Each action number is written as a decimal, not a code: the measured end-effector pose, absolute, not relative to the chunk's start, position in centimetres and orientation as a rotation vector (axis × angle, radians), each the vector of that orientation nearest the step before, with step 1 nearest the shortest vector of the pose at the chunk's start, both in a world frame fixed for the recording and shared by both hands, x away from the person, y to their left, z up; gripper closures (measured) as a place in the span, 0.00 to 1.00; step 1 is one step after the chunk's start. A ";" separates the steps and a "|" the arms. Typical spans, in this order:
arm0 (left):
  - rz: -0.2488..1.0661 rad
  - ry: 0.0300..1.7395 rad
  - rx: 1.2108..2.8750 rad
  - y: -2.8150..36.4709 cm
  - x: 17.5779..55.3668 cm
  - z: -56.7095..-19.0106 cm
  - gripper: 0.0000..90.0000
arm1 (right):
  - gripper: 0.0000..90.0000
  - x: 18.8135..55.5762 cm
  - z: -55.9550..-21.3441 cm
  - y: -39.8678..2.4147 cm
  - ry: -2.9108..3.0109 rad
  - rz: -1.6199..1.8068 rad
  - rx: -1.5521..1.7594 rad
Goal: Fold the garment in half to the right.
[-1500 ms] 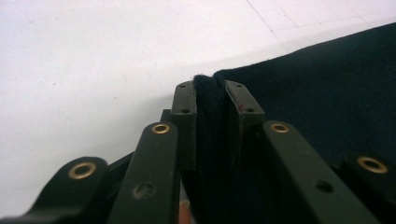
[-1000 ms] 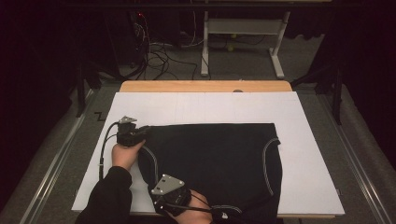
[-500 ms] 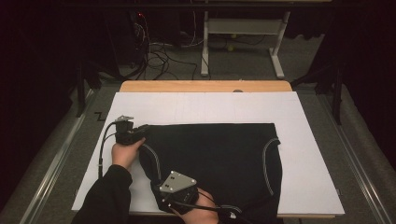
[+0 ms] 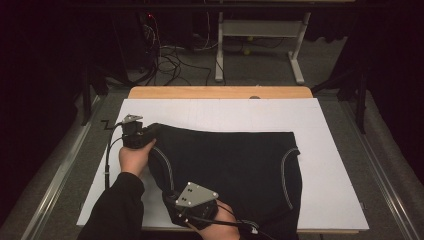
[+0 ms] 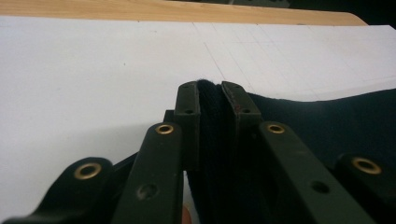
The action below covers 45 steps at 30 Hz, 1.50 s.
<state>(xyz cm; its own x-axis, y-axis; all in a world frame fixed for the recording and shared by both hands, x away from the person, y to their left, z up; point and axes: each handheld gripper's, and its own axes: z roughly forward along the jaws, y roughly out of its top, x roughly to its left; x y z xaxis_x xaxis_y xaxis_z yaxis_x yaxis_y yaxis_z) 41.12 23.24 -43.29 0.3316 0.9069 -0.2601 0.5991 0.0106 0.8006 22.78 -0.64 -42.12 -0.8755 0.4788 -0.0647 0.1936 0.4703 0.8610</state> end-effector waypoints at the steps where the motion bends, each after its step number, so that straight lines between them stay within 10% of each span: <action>1: 0.428 1.370 1.691 23.2 41.1 -43.2 0.83 | 0.87 22.8 -42.0 -0.7 2.424 1.365 0.567; 45: 0.542 1.428 1.673 31.8 38.7 -41.2 0.83 | 0.87 22.2 -41.4 6.9 2.467 1.426 0.399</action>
<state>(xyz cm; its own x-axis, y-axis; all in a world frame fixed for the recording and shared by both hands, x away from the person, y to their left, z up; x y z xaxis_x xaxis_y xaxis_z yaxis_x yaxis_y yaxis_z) 38.70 31.81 -41.21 0.2545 0.9473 -0.1948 0.5800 0.0116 0.8146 22.24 6.87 -41.41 -0.9276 0.3628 -0.0887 0.1041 0.4793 0.8714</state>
